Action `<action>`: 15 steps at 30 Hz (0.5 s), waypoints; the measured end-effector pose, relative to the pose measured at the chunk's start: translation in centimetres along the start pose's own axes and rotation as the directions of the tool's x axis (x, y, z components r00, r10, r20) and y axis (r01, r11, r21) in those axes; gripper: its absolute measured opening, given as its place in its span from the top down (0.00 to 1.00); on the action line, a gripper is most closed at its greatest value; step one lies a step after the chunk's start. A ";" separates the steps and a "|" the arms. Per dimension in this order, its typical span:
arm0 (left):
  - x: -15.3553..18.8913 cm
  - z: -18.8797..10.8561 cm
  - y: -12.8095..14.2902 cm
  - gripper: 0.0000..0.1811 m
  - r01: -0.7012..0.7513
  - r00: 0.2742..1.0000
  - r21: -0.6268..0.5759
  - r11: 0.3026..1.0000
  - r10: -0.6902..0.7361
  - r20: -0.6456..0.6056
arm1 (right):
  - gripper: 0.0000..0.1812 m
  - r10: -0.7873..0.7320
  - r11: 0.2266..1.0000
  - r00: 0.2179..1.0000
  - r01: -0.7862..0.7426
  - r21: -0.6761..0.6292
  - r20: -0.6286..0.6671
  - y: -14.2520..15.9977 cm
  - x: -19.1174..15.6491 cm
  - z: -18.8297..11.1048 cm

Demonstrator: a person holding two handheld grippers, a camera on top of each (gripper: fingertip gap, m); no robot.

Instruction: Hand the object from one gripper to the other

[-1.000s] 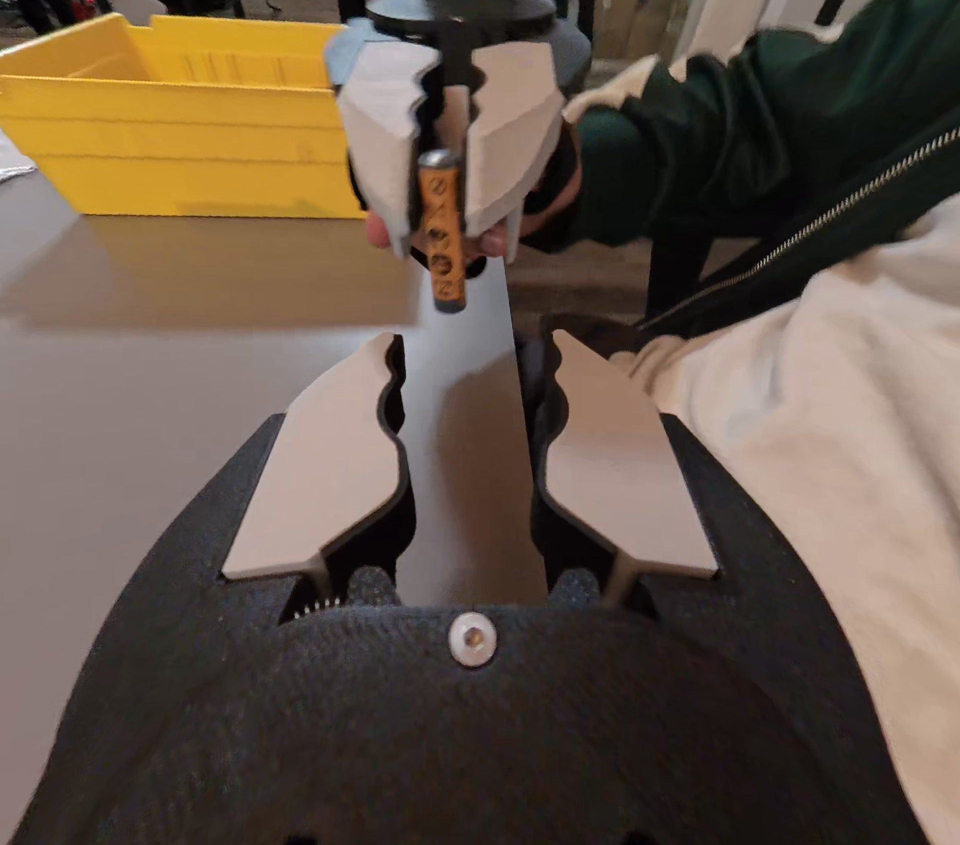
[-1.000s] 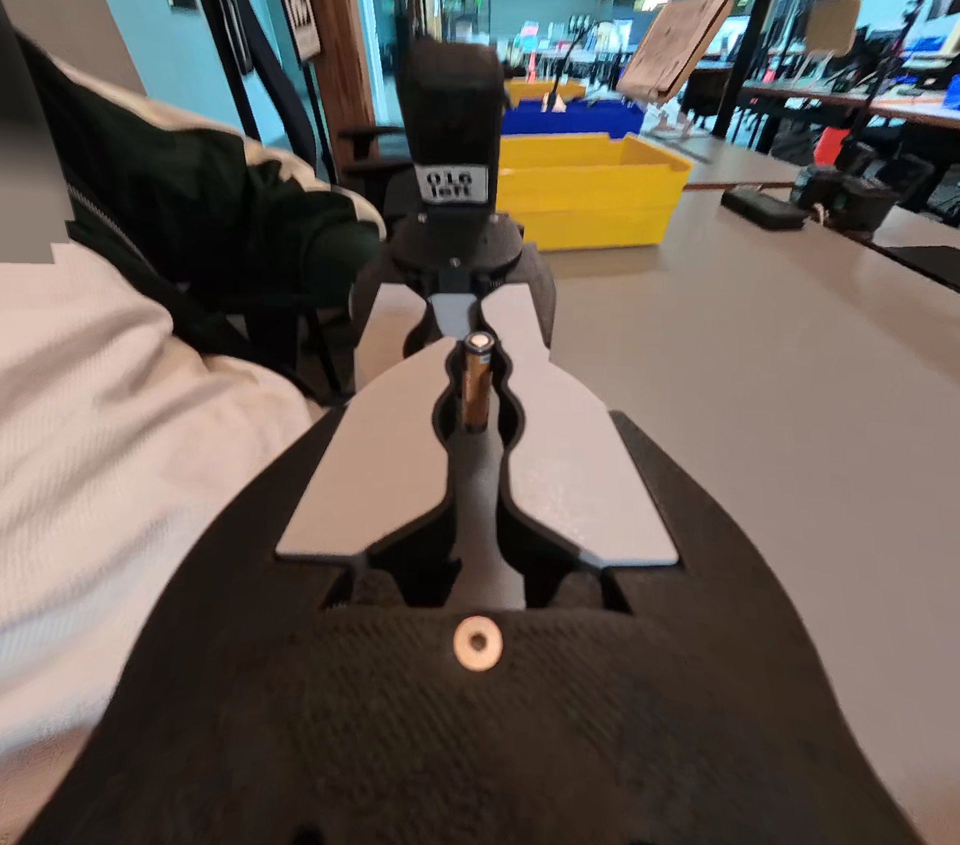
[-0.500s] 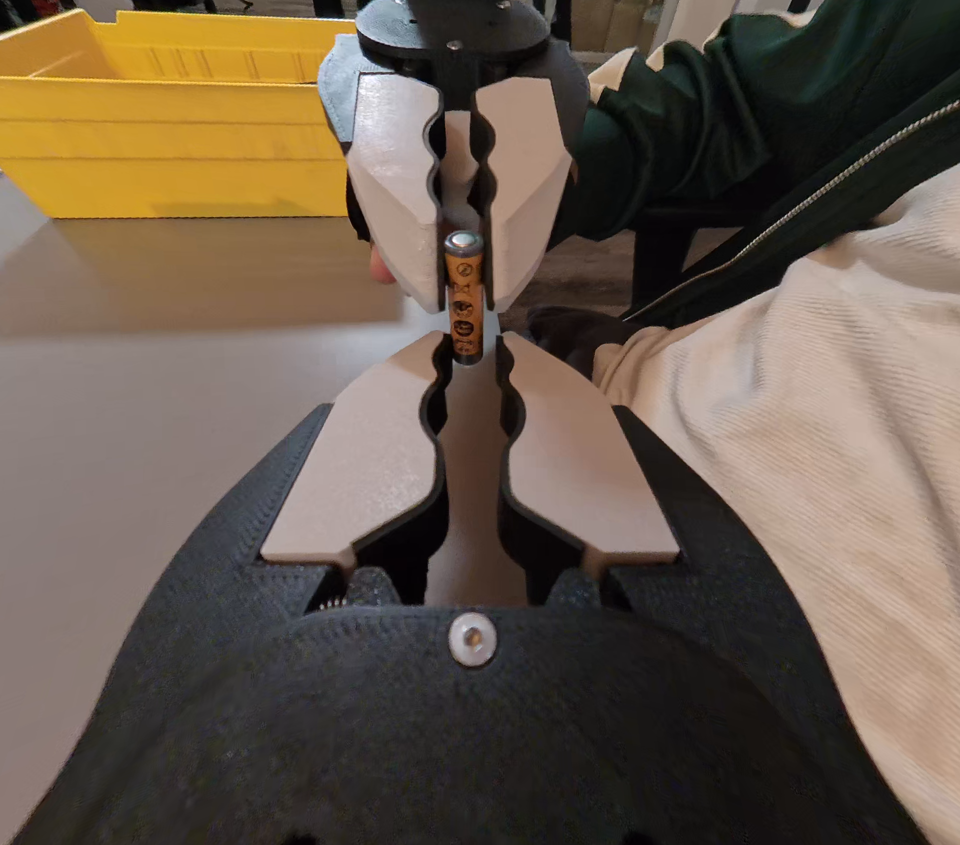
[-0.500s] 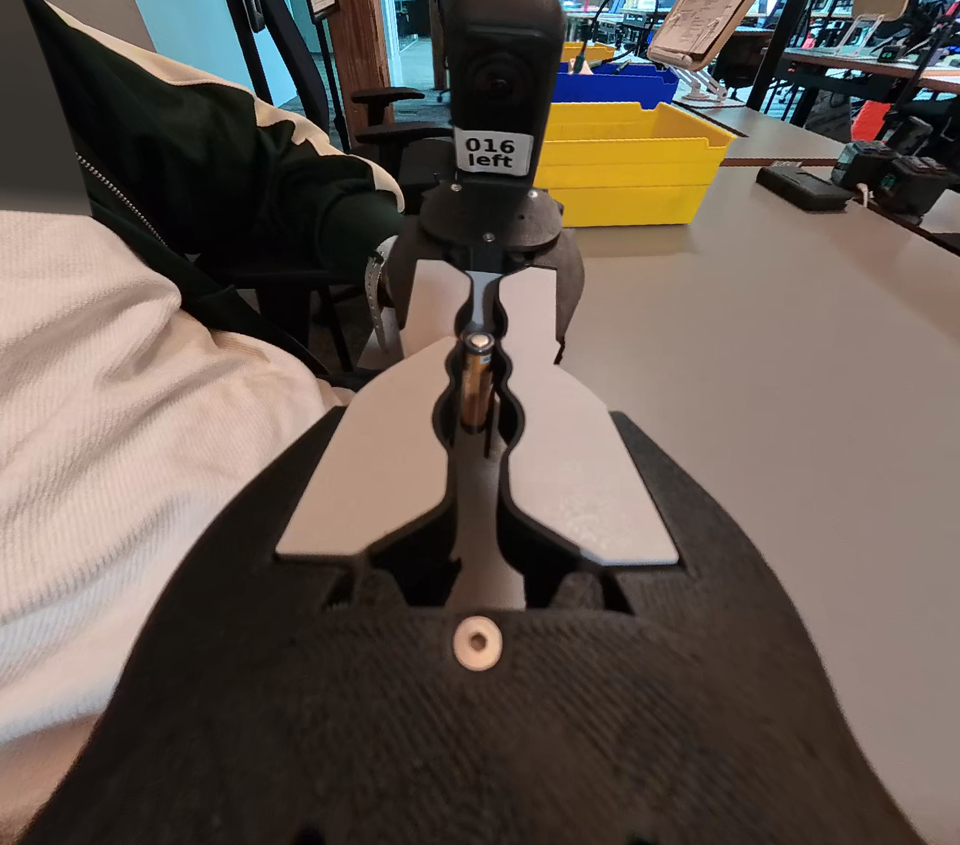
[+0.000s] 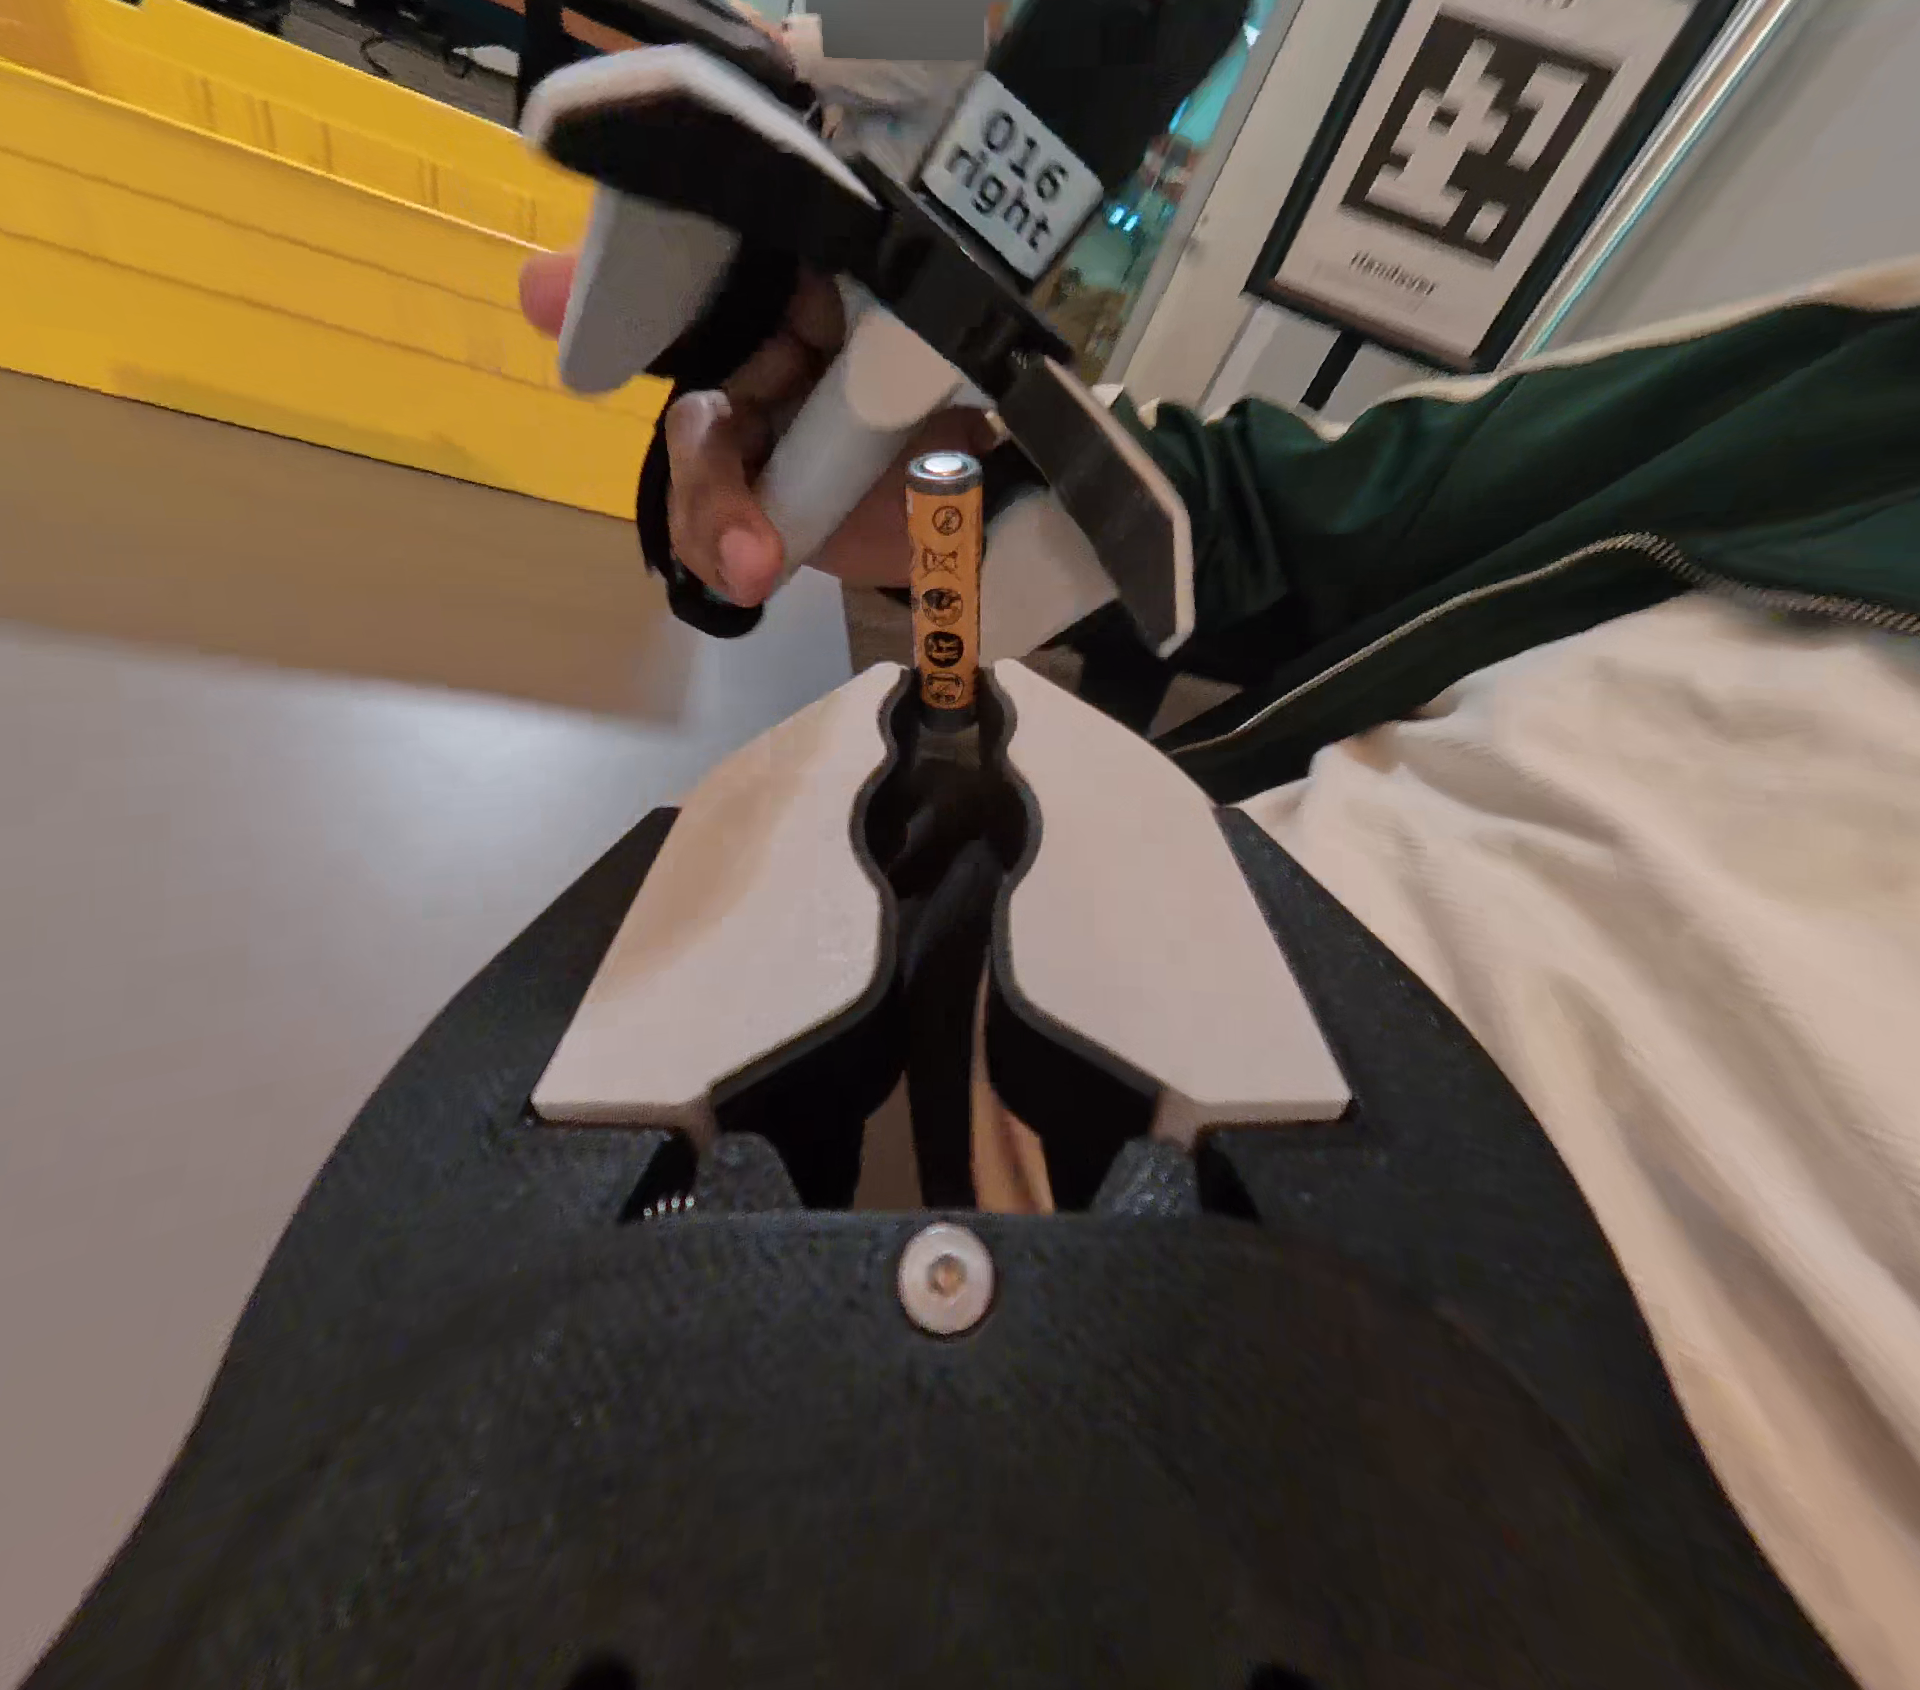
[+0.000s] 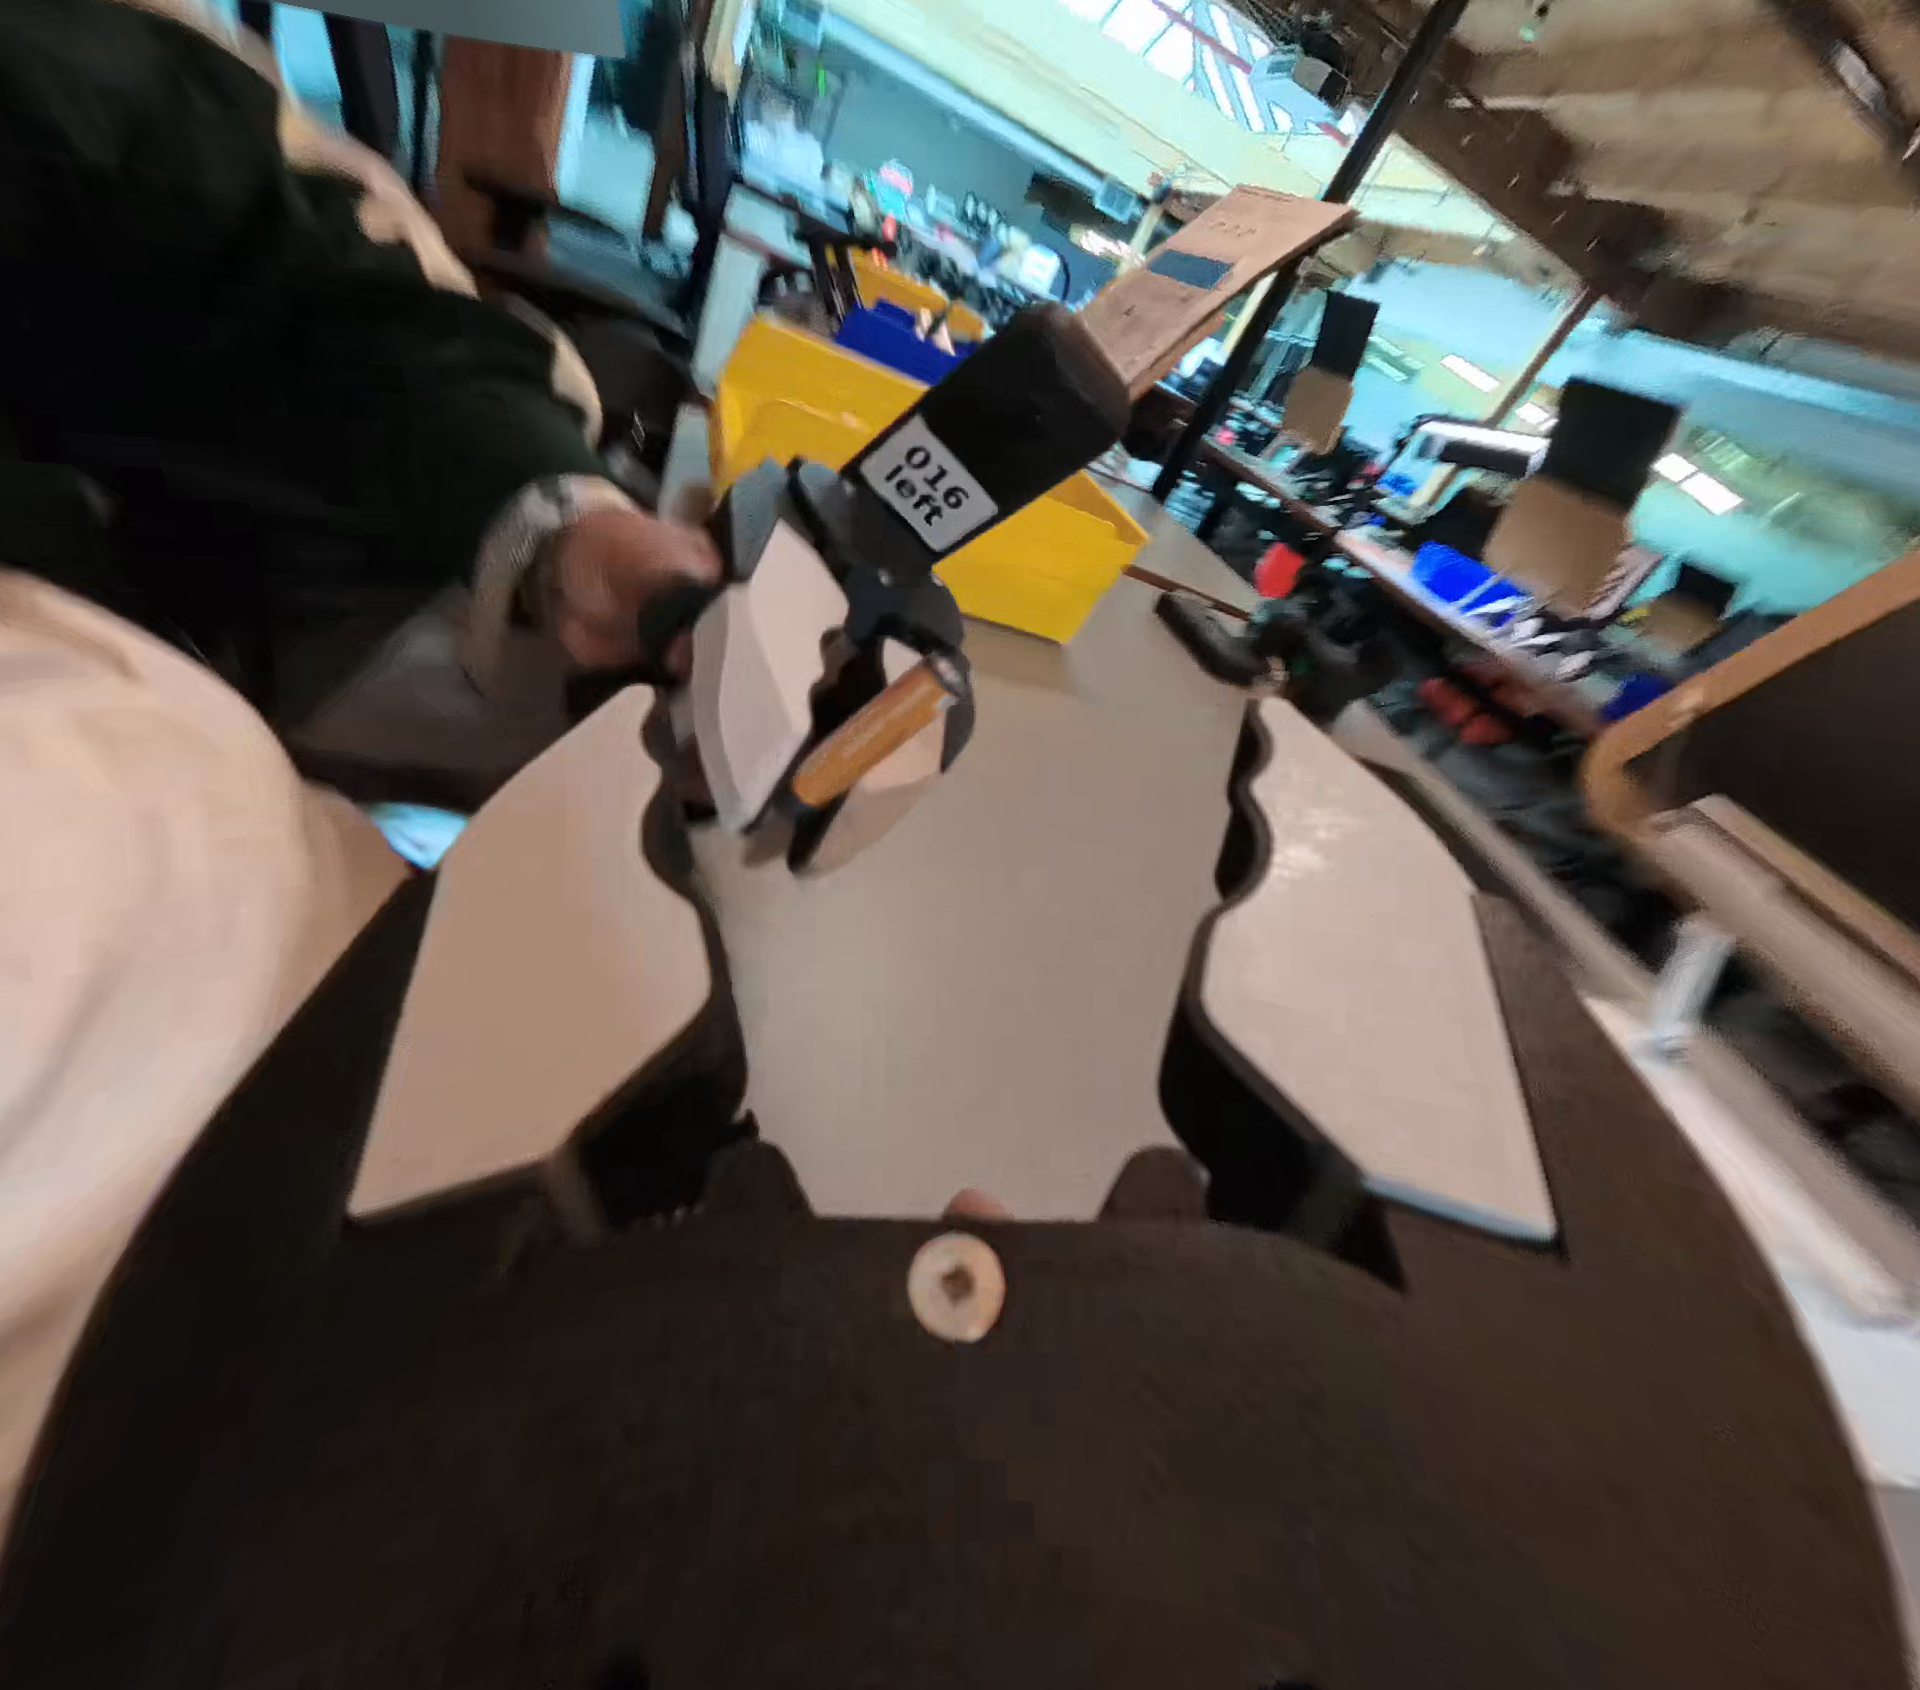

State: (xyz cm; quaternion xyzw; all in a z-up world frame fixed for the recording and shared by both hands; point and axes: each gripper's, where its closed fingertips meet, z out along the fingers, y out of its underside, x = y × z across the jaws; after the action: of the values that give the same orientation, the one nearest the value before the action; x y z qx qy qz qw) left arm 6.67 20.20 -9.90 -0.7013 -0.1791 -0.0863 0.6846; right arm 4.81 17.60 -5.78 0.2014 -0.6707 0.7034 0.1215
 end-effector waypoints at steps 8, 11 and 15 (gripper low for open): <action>0.7 -0.7 -1.0 0.95 0.307 0.936 0.080 0.948 -0.285 -0.207 | 0.53 -0.468 0.867 0.883 0.466 -0.178 0.032 1.8 -2.1 0.5; 1.2 -0.2 -0.4 0.95 0.303 0.930 0.034 0.952 -0.288 -0.229 | 0.57 -0.452 0.875 0.891 0.453 -0.170 0.048 1.8 -2.3 0.5; 1.9 0.3 0.3 0.95 0.271 0.934 -0.022 0.962 -0.269 -0.235 | 0.62 -0.417 0.892 0.906 0.424 -0.157 0.076 1.7 -2.8 0.4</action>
State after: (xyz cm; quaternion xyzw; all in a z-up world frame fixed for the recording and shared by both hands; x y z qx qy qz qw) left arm 8.47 20.74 -9.52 -0.6512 -0.1916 -0.2611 0.6863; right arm 6.59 17.33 -8.49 0.3446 -0.6709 0.5967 0.2740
